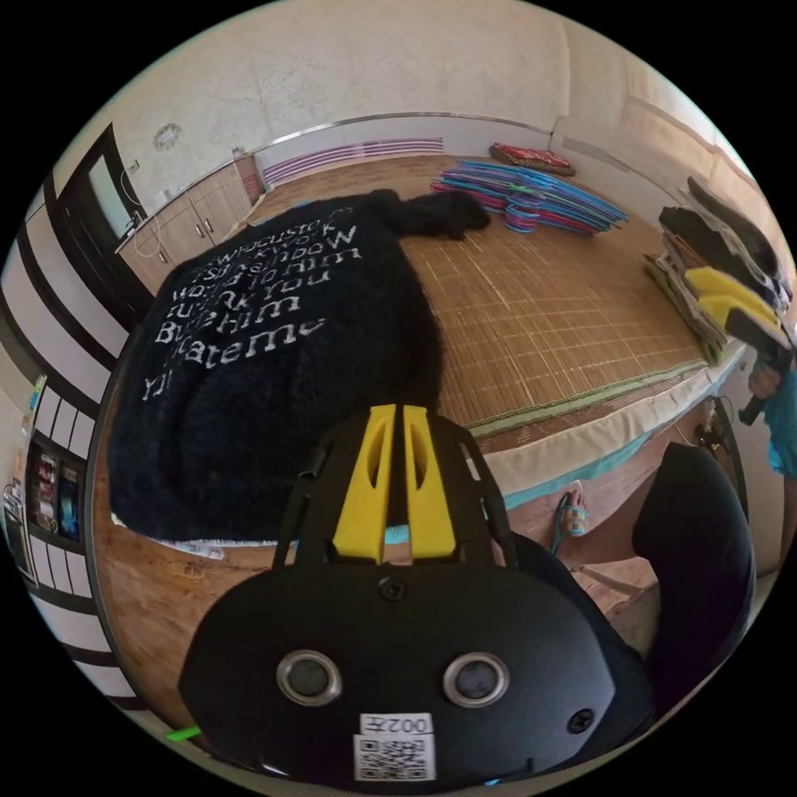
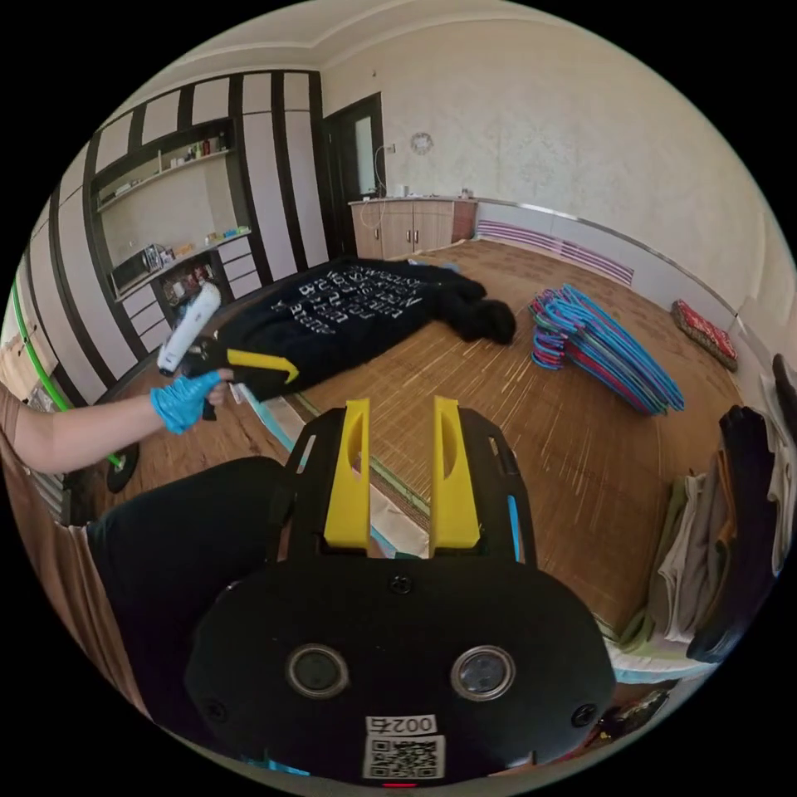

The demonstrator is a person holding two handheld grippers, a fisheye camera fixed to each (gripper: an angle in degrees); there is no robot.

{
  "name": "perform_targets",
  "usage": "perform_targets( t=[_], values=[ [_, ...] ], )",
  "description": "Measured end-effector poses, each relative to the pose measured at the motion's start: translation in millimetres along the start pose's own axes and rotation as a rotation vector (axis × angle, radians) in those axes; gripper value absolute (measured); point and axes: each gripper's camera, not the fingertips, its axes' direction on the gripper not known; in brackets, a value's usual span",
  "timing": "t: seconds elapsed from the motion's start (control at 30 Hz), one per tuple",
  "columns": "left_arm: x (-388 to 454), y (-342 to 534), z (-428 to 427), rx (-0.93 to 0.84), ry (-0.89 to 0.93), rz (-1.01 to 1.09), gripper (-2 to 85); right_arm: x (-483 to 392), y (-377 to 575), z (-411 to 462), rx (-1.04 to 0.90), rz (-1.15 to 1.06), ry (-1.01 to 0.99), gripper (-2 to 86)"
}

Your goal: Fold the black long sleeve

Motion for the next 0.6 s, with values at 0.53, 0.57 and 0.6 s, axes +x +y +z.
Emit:
perform_targets(
  t=[0.53,0.57,0.6],
  values=[
    [-18.9,-9.6,-133.7,0.335,0.166,0.169,-1.0,-56.1,-26.6,88.7,0.015,-0.132,-0.141,12.5],
    [-16.3,-8.9,-137.8,0.339,0.167,0.190,-1.0,-59.6,-32.1,90.5,0.032,-0.141,-0.141,13.0],
    [-9.9,-7.0,-145.5,0.343,0.155,0.230,-1.0,-62.1,-37.7,92.0,0.048,-0.145,-0.136,13.5]
  ],
)
